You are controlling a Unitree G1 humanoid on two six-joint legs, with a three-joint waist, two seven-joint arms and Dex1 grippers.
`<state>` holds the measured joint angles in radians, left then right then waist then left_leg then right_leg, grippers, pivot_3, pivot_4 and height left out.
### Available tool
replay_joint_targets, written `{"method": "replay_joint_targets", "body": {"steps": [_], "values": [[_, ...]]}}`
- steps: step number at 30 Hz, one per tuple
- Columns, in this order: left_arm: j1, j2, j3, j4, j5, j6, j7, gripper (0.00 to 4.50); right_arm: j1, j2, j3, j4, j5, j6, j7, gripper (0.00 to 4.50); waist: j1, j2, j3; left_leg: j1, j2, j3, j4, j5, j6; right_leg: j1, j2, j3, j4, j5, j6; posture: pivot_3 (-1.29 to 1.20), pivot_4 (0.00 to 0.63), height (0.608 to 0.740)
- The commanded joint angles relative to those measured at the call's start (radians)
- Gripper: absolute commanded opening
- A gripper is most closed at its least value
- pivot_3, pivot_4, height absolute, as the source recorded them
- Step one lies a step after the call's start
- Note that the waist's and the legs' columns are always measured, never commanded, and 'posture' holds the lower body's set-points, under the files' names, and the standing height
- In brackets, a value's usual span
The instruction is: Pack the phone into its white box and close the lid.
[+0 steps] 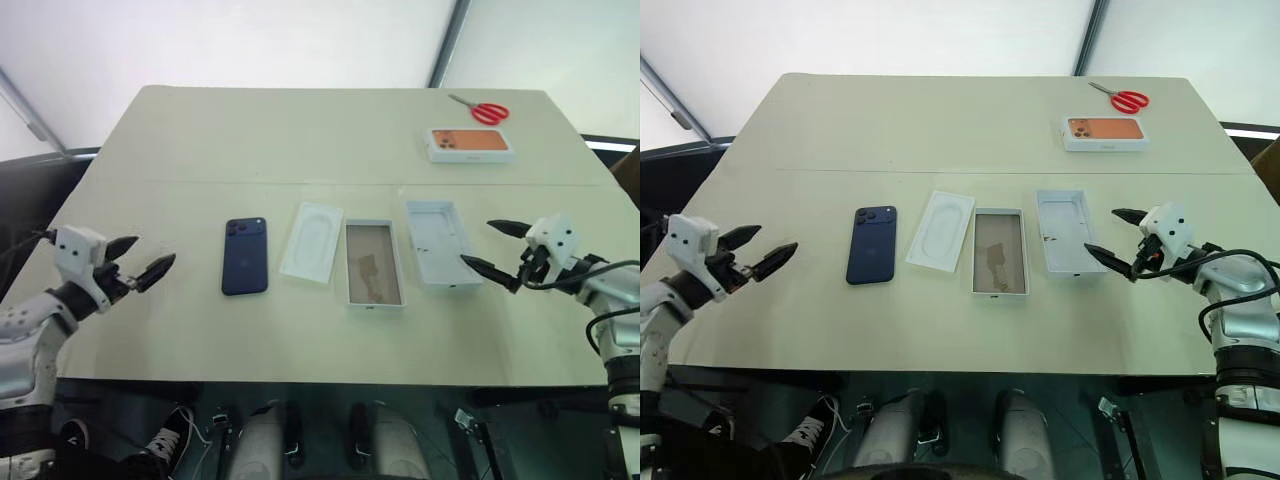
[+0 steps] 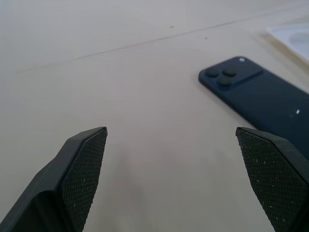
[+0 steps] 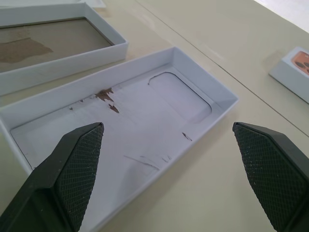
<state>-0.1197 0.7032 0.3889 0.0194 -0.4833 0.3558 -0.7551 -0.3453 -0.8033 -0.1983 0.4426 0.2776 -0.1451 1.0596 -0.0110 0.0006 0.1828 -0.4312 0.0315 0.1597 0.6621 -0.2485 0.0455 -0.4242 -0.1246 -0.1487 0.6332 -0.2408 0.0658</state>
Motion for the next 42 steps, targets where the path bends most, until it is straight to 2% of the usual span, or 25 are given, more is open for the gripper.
{"method": "replay_joint_targets", "body": {"steps": [1, 5, 7, 9, 13, 17, 19, 27, 35, 42], "values": [[-0.038, -0.017, -0.067, -0.132, -0.022, 0.101, 0.048, 4.5, -0.042, -0.002, 0.009, -0.098, 0.015, 0.023, 0.002, 4.47, -0.001, 0.0, 0.0, 0.0, 0.0, 0.0, 0.0, 0.0, 0.0, 0.0, 0.0, 0.0, 0.0, 0.0, 0.0, 0.0, 0.15, 0.738], [-0.132, -0.097, -0.133, -0.206, -0.063, 0.269, 0.158, 4.5, -0.048, -0.004, 0.082, -0.203, -0.019, 0.044, 0.025, 4.47, 0.0, 0.0, 0.0, 0.0, 0.0, 0.0, 0.0, 0.002, 0.001, 0.001, 0.002, 0.0, 0.001, 0.0, 0.0, 0.0, 0.15, 0.738], [-0.196, -0.112, -0.179, -0.192, -0.097, 0.406, 0.171, 4.5, -0.058, 0.012, 0.123, -0.262, -0.021, 0.068, 0.031, 4.47, 0.001, 0.0, 0.0, 0.0, 0.001, 0.0, 0.0, 0.003, 0.001, 0.001, 0.003, 0.0, 0.001, 0.0, 0.001, 0.0, 0.15, 0.738], [-0.3, -0.181, -0.194, -0.104, -0.15, 0.479, 0.175, 4.5, -0.083, 0.045, 0.161, -0.321, -0.013, 0.105, 0.022, 4.47, 0.001, -0.001, 0.0, 0.0, 0.001, 0.0, 0.001, 0.003, 0.001, 0.001, 0.004, 0.0, 0.002, 0.0, 0.001, 0.0, 0.15, 0.738], [-0.412, -0.296, -0.244, -0.051, -0.139, 0.494, 0.214, 4.5, -0.119, 0.086, 0.195, -0.377, -0.024, 0.139, -0.004, 4.47, 0.003, -0.001, 0.0, 0.0, 0.001, 0.0, 0.003, 0.004, 0.001, 0.001, 0.005, 0.0, 0.003, 0.0, 0.001, 0.0, 0.15, 0.738], [-0.487, -0.384, -0.207, 0.027, -0.191, 0.627, 0.296, 4.5, -0.109, 0.097, 0.203, -0.397, -0.034, 0.145, -0.025, 4.47, 0.002, -0.002, 0.0, 0.0, 0.001, 0.0, 0.003, 0.004, 0.001, 0.002, 0.006, 0.0, 0.003, 0.0, 0.002, 0.0, 0.15, 0.738], [-0.507, -0.398, -0.217, 0.056, -0.155, 0.598, 0.316, 4.5, -0.095, 0.097, 0.205, -0.4, -0.037, 0.142, -0.028, 4.47, 0.001, -0.002, 0.0, 0.0, 0.001, 0.0, 0.003, 0.004, 0.001, 0.002, 0.006, 0.0, 0.004, 0.0, 0.002, 0.0, 0.15, 0.738], [-0.542, -0.408, -0.214, 0.105, -0.16, 0.683, 0.358, 4.5, -0.087, 0.097, 0.196, -0.385, -0.044, 0.132, -0.047, 4.47, 0.0, -0.002, 0.0, 0.0, 0.001, -0.001, 0.004, 0.004, 0.001, 0.001, 0.006, 0.0, 0.005, 0.0, 0.002, 0.0, 0.15, 0.738], [-0.58, -0.494, -0.182, 0.171, -0.167, 0.774, 0.442, 4.5, -0.091, 0.109, 0.202, -0.376, -0.061, 0.116, -0.067, 4.47, 0.004, -0.003, 0.0, 0.0, 0.0, -0.001, 0.005, 0.004, 0.001, 0.002, 0.006, 0.0, 0.005, 0.0, 0.002, 0.0, 0.15, 0.738], [-0.609, -0.507, -0.179, 0.229, -0.16, 0.776, 0.438, 4.5, -0.096, 0.116, 0.207, -0.375, -0.071, 0.108, -0.081, 4.47, 0.004, -0.003, 0.0, 0.002, 0.0, -0.001, 0.005, 0.004, 0.0, 0.002, 0.006, 0.001, 0.008, 0.0, 0.002, 0.0, 0.15, 0.738]]}}
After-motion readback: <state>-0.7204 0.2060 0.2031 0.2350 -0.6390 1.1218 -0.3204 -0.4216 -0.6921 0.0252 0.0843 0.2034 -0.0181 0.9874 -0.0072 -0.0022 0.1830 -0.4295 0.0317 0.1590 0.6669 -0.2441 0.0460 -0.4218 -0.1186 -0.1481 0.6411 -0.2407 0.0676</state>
